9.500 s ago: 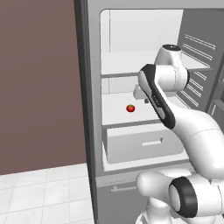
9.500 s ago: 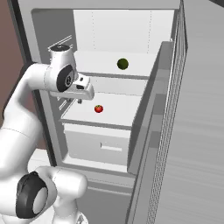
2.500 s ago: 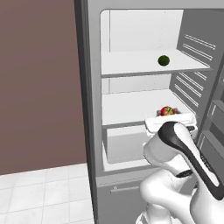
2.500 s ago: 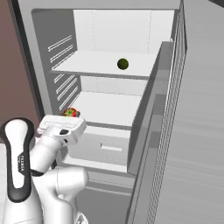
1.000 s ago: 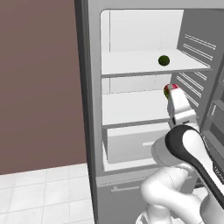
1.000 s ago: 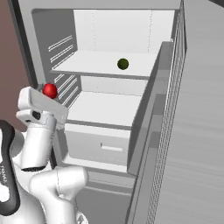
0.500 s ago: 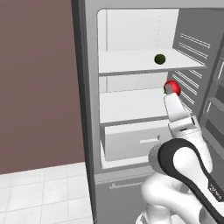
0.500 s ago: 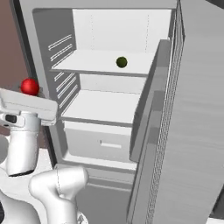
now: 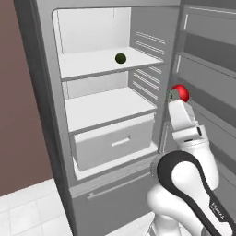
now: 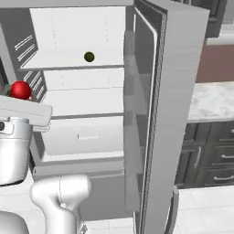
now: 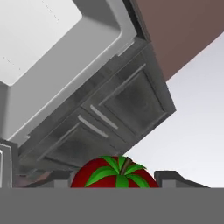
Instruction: Place the cold items (lime and tomato) from the fridge in one tupperware on the dining counter. Place the warm items (hot dog and kebab skewer) in the stove area in another tupperware.
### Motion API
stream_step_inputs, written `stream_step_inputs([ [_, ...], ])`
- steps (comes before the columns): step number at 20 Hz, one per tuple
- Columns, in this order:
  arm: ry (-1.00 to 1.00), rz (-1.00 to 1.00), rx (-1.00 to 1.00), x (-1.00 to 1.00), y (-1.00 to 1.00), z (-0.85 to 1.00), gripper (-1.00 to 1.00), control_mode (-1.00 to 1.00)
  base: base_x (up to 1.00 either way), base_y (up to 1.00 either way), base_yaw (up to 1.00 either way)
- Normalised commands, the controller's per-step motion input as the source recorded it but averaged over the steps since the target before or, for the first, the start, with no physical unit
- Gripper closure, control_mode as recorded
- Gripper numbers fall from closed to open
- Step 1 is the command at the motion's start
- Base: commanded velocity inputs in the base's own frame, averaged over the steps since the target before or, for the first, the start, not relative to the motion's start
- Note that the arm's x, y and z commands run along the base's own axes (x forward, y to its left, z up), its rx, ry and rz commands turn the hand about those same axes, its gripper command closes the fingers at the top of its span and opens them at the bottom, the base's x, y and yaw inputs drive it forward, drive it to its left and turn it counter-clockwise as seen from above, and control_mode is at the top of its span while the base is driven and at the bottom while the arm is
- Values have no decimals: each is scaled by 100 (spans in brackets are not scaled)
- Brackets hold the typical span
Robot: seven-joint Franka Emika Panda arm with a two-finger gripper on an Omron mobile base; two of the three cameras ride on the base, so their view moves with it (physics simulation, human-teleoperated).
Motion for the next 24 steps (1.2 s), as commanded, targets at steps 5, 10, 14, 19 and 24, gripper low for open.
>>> stream_step_inputs([
  [5, 0, 0, 0, 0, 0, 0, 100, 100, -60, 15, -57],
  [10, 0, 0, 0, 0, 0, 0, 100, 100, -85, 53, -54],
  [14, 0, 0, 0, 0, 0, 0, 100, 100, -81, 65, -56],
  [19, 0, 0, 0, 0, 0, 0, 100, 100, -65, 63, -61],
  [24, 0, 0, 0, 0, 0, 0, 100, 100, -48, 34, -60],
])
